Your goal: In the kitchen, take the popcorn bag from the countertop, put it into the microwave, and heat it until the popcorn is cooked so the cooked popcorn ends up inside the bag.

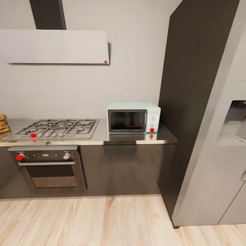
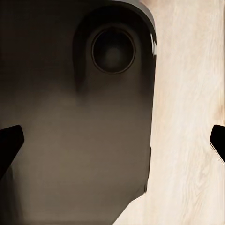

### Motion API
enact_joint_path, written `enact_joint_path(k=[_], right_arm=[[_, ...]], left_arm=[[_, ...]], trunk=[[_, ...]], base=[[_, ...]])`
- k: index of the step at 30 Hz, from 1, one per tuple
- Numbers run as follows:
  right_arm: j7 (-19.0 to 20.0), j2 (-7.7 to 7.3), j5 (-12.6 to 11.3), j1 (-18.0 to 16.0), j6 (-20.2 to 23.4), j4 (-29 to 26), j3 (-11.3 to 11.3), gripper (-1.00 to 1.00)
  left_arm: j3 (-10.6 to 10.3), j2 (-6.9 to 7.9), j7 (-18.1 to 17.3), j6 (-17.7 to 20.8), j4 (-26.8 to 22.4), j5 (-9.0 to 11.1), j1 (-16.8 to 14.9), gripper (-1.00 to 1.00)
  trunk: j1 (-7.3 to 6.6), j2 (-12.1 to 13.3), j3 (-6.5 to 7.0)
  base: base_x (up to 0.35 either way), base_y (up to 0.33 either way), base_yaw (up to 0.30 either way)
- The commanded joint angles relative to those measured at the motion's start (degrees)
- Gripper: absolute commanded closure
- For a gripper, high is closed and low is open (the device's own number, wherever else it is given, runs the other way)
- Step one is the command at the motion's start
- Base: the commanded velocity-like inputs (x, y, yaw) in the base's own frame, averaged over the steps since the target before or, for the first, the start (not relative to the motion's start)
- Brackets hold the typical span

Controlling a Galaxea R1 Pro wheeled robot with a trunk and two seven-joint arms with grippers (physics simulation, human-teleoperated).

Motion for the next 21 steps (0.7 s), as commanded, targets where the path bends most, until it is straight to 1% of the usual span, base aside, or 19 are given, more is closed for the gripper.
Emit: enact_joint_path(k=[1,10,21], right_arm=[[0.0,-0.01,-0.1,0.0,-0.2,0.0,0.0,-1.00],[0.0,-0.02,-0.4,0.0,-0.2,0.0,-0.2,-1.00],[0.0,-0.02,-0.1,0.0,-0.2,0.0,0.0,-1.00]], left_arm=[[0.1,-0.06,0.1,-0.1,0.0,0.2,0.0,-1.00],[0.0,-0.10,0.1,-0.1,0.1,0.1,0.0,-1.00],[0.0,-0.12,0.1,-0.1,0.1,0.2,0.0,-1.00]], trunk=[[0.03,0.0,-0.05],[0.03,0.0,-0.05],[0.03,0.0,-0.05]], base=[[0.323,0.000,0.000],[0.323,0.000,0.000],[0.323,0.000,0.000]])
